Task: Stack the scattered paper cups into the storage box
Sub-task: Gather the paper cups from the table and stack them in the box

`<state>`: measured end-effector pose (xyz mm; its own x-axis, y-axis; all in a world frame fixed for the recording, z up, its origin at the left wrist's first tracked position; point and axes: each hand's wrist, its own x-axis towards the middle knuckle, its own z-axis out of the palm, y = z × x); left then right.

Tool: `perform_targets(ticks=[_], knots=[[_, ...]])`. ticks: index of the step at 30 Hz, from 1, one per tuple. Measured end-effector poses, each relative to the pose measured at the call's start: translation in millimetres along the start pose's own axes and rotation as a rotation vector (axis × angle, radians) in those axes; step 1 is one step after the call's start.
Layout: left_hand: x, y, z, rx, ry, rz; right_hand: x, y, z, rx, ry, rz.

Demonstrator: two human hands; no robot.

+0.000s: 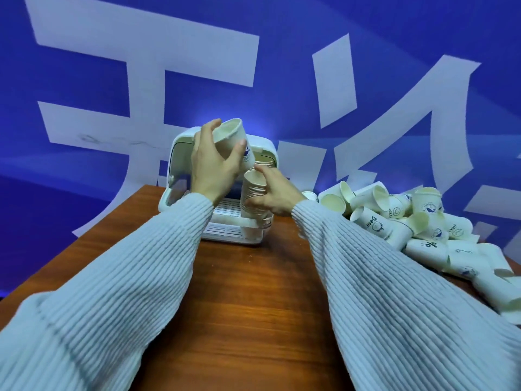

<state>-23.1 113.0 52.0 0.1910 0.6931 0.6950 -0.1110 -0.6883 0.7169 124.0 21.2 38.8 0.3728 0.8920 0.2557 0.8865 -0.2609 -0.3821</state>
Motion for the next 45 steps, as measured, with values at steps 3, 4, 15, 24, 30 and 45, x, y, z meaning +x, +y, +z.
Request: perform_targets(ticks=[3,4,15,24,30,45], knots=[[9.7,5.2,19.6,0.021,-0.11,0.048,-2.6,1.9,6.4,0.126,0.056,0.088],[11.7,4.5,26.2,0.045,-0.163,0.063,-4.1,2.7,9.0,0.177,0.072,0.105],[-21.9,-40.9,41.4,0.443,-0.637,-0.057,-17.9,30.5,50.9,0.544,0.126,0.123],[-42.0,-49.1,37.7,0.268,-0.548,-0.156,-24.0,31.3,55.7,0.531,0.199,0.107],[-42.9,-46.8,37.5,0.263,-0.558,-0.134,-25.3,26.8,56.8,0.515,0.208,0.114],[-104.5,13.3,103.9,0.296,-0.228,0.501,-154.9,143.3,-9.4,-0.293,0.516,0.654]])
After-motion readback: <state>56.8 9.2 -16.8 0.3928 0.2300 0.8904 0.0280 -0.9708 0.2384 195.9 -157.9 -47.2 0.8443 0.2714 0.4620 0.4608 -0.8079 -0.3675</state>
